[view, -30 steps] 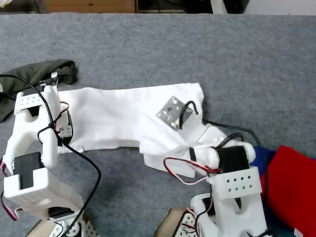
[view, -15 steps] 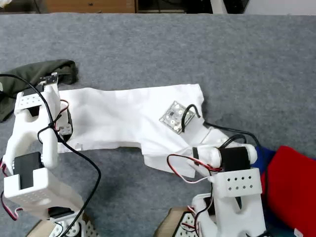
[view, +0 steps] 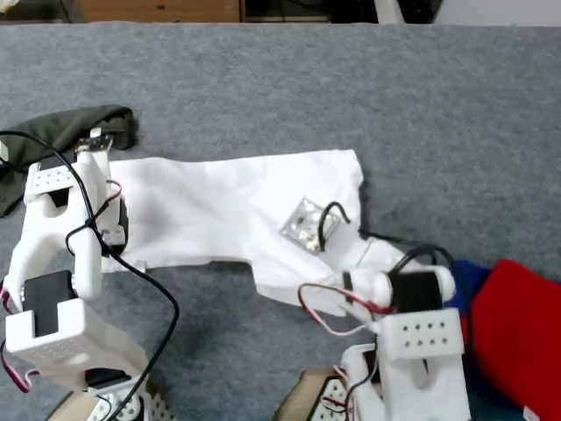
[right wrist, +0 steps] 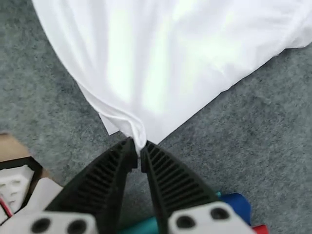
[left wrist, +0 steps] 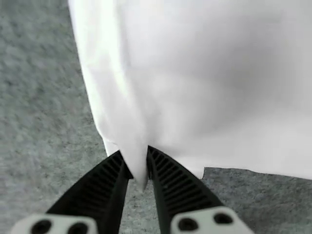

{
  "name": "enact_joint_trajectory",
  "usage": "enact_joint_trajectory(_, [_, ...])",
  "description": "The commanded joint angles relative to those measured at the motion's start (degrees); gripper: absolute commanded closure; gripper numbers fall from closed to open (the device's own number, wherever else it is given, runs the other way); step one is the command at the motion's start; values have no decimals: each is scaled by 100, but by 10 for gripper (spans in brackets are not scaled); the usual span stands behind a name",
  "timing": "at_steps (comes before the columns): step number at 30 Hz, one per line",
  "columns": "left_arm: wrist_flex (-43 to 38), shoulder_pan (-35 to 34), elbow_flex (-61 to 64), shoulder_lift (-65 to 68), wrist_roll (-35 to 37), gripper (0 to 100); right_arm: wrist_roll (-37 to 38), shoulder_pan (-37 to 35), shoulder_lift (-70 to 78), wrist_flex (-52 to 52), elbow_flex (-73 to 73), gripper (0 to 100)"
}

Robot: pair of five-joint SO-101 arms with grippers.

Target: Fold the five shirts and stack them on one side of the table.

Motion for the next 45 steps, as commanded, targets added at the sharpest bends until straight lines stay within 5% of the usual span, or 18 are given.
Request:
enact_joint_trajectory(1, [237, -53, -176, -75, -105, 951, 53, -145, -391, -97, -13, 963])
enact_joint_trajectory(6, [686, -334, -826, -75, 132, 800, 185, -136, -620, -88, -13, 860])
enact_joint_trajectory(13, [1820, -677, -2391, -75, 220, 800, 202, -163, -936, -97, -119, 768])
enact_joint_trajectory(16, [2110, -624, -3051, -22, 651, 802, 149, -163, -936, -440, -224, 812])
enact_joint_trajectory(20, [1662, -114, -3218, 110, 1873, 860, -246, -171, -330, -1758, -154, 992])
enact_joint_trajectory(23, [1204, 334, -3200, 435, 2453, 988, -624, -171, 664, -2655, -365, 972])
enact_joint_trajectory(30, [422, 492, -3376, 1780, 3631, 980, -1670, -180, 3363, -4185, -1552, 994])
enact_joint_trajectory(37, [413, 457, -3798, 2721, 3420, 980, -2409, -171, 6185, -5670, -2607, 994])
enact_joint_trajectory(45, [387, 44, -3684, 2800, 2752, 980, -2462, 391, 8154, -4589, -4716, 994])
